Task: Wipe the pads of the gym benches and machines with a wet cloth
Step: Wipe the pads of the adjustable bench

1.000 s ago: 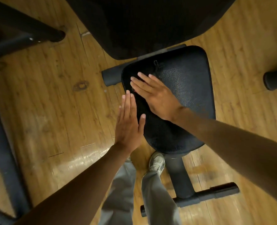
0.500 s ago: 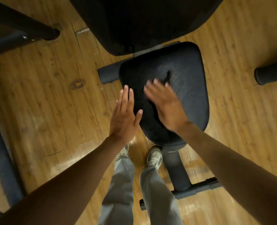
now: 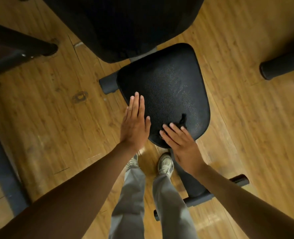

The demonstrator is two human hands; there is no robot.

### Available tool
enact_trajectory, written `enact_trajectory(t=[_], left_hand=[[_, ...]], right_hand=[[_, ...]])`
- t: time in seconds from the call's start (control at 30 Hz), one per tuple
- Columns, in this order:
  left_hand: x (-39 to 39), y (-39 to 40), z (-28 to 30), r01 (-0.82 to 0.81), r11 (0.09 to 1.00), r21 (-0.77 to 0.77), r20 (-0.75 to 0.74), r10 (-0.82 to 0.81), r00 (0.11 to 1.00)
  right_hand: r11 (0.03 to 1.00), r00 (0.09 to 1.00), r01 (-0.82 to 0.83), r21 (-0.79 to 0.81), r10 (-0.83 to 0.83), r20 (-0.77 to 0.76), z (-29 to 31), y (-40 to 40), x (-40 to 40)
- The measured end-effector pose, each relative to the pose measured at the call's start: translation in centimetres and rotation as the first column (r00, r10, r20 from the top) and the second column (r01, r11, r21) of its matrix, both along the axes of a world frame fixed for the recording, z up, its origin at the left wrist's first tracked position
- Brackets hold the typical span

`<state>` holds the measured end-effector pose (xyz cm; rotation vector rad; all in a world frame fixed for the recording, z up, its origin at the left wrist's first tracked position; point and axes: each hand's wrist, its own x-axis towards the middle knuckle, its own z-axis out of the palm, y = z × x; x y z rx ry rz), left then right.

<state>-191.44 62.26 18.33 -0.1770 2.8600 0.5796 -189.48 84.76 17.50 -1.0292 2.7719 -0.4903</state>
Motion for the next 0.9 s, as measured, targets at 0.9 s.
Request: enact_trajectory(t=[0.9], left_hand=[[-0.8,2.8,22.2,0.189,0.924,-0.332,0.119,-0.158,0.98]], right_hand=[[0.937,0.935,0.325,-0.128,-0.339,-0.106,20.2,-3.4,-5.8]])
